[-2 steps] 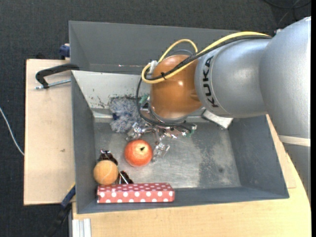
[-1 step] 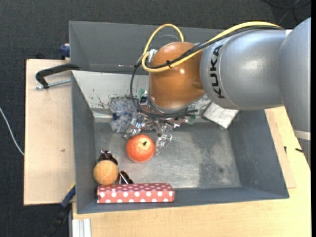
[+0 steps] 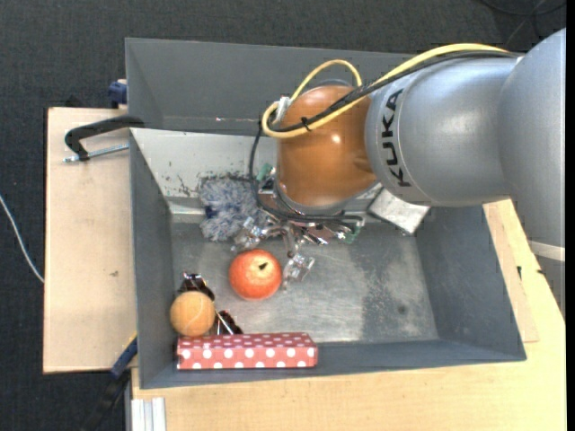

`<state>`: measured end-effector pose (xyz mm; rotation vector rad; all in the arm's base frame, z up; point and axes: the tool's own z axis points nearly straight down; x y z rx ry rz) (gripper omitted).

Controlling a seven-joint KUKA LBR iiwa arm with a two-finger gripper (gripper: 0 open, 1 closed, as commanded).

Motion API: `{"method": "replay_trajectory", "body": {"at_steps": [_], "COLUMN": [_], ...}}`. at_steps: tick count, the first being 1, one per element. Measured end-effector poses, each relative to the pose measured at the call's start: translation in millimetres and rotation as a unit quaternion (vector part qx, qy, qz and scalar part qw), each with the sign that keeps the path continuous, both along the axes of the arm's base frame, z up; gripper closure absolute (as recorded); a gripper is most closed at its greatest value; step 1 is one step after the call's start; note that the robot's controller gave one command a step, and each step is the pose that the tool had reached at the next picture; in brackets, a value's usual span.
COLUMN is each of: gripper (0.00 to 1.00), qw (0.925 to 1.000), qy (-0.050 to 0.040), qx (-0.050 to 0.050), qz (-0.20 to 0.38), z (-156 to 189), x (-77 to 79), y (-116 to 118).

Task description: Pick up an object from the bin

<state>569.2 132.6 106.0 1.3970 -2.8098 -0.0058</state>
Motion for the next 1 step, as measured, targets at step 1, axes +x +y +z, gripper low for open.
{"method": "replay_trajectory", "body": {"at_steps": [1], "gripper": [1.00], "qw": [0.9973], "qy": [-0.0052], "qx": [0.001], "qz": [0.073], "z": [40.9], "x": [9.2], "y": [0.2]}}
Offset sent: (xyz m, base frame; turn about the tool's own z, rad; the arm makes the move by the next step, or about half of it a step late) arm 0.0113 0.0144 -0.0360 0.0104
